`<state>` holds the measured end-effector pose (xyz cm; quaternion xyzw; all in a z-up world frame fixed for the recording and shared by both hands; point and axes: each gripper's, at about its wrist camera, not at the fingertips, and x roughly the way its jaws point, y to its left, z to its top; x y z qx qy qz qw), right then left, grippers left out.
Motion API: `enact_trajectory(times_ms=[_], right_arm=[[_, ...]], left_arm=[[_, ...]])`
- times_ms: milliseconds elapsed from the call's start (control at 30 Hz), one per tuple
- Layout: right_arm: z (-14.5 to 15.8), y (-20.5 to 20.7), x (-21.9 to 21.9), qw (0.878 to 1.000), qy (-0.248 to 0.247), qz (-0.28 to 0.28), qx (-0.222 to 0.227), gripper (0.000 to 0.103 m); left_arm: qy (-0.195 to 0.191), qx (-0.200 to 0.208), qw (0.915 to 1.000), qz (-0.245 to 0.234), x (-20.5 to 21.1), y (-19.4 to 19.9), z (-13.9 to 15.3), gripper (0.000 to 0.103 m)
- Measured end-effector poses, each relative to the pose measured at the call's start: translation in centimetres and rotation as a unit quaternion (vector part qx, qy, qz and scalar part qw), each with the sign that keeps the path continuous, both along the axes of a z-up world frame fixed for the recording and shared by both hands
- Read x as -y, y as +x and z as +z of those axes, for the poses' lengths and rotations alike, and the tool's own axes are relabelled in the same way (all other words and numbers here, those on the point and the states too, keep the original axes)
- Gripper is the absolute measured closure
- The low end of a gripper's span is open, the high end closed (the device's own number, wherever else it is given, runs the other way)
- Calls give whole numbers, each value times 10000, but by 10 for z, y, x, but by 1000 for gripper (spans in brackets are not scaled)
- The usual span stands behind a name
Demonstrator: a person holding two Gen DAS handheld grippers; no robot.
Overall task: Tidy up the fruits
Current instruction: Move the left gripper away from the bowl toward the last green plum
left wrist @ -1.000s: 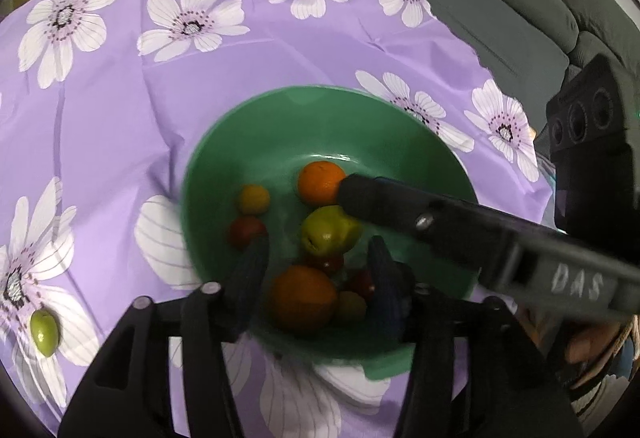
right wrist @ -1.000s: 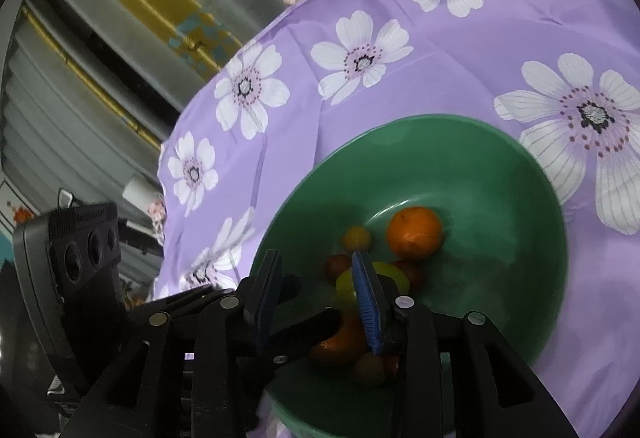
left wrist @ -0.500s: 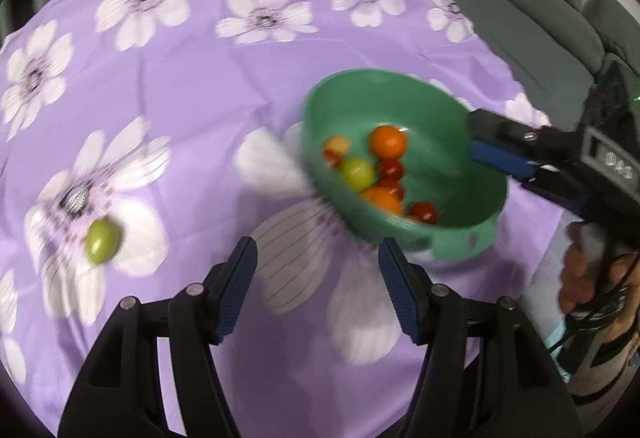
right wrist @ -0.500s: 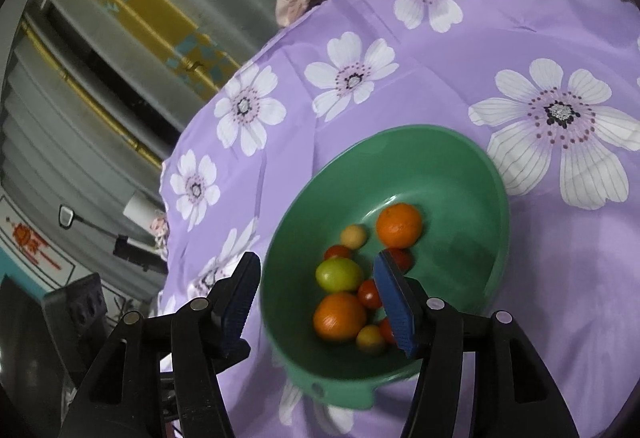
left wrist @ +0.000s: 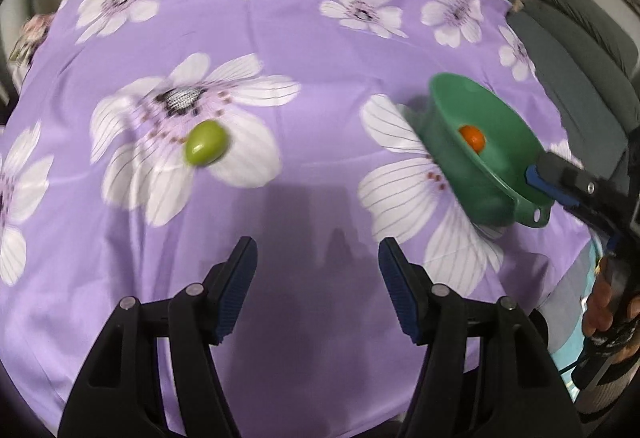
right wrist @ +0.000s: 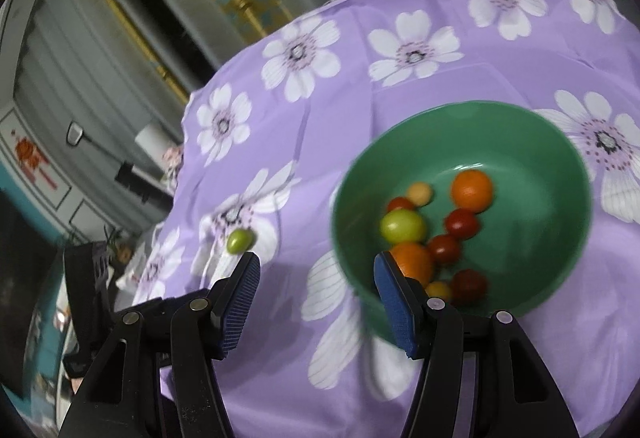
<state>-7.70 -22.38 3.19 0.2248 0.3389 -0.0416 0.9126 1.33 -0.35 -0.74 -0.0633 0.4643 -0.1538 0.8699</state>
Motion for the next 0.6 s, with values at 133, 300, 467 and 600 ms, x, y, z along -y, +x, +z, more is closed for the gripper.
enact_trajectory(times_ms=[133, 300, 467, 600], right_arm=[[-7, 11, -14, 9996, -28, 176, -196, 43], [-19, 23, -28, 9983, -17, 330, -488, 43], [-29, 37, -43, 9960, -51, 516, -730, 43], [-34, 48, -56, 9938, -71, 682, -874, 43]], left_arm=[[-302, 63, 9994, 166, -21, -8, -1, 40], [-623, 77, 9975, 337, -46, -17, -6, 40], [-839, 141, 9958, 329, -58, -21, -7, 40], [-927, 206, 9950, 310, -64, -20, -9, 40]])
